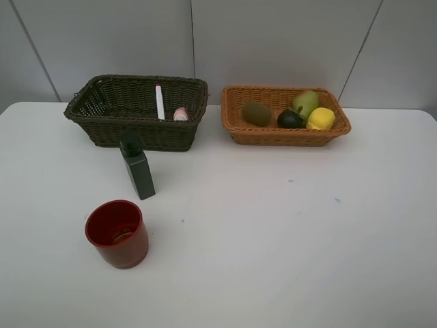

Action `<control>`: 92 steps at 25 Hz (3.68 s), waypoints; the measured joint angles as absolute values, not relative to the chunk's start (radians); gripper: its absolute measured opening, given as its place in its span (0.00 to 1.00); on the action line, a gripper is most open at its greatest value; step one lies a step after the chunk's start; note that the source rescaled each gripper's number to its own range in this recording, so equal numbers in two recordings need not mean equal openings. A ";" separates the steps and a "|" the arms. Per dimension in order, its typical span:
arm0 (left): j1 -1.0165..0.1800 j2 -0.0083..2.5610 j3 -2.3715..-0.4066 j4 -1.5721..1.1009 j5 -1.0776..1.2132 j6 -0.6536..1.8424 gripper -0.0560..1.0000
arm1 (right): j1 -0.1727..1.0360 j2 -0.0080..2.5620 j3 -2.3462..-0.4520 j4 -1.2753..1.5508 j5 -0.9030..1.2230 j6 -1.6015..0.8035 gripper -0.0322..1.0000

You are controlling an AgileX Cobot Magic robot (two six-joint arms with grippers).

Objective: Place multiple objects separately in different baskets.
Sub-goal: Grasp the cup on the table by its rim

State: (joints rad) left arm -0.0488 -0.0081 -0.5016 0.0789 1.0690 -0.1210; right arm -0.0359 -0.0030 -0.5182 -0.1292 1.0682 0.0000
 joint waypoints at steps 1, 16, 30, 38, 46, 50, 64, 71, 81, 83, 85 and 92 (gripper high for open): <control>-0.049 -0.008 -0.502 0.079 1.069 -0.121 0.94 | -0.036 -0.003 -0.518 -0.129 1.068 0.000 0.94; -0.049 -0.008 -0.502 0.079 1.069 -0.121 0.94 | -0.036 -0.003 -0.518 -0.129 1.068 0.000 0.94; -0.049 -0.008 -0.502 0.092 1.066 -0.121 0.94 | -0.036 -0.003 -0.518 -0.129 1.068 0.000 0.94; -0.049 0.145 -0.632 0.057 1.050 -0.121 0.94 | -0.036 -0.003 -0.518 -0.129 1.068 0.000 0.94; -0.049 0.464 -0.793 -0.015 1.050 -0.118 0.94 | -0.036 -0.003 -0.518 -0.129 1.068 0.000 0.94; -0.049 0.604 -0.821 -0.071 1.048 -0.097 0.93 | -0.036 -0.003 -0.518 -0.129 1.067 0.000 0.94; -0.049 0.896 -0.821 -0.185 1.045 -0.010 0.93 | -0.036 -0.003 -0.518 -0.129 1.066 0.000 0.94; -0.056 0.986 -0.801 -0.242 1.035 0.086 0.93 | -0.036 -0.003 -0.518 -0.129 1.065 0.000 0.94; -0.260 1.103 -0.738 -0.243 0.903 0.184 0.93 | -0.036 -0.003 -0.518 -0.129 1.065 0.000 0.94; -0.286 1.142 -0.737 -0.244 0.884 0.236 0.93 | -0.036 -0.003 -0.518 -0.129 1.065 0.000 0.94; -0.307 1.179 -0.737 -0.247 0.864 0.287 0.93 | -0.036 -0.003 -0.518 -0.129 1.065 0.000 0.94; -0.366 1.288 -0.737 -0.253 0.784 0.372 0.93 | -0.036 -0.003 -0.518 -0.129 1.065 0.000 0.94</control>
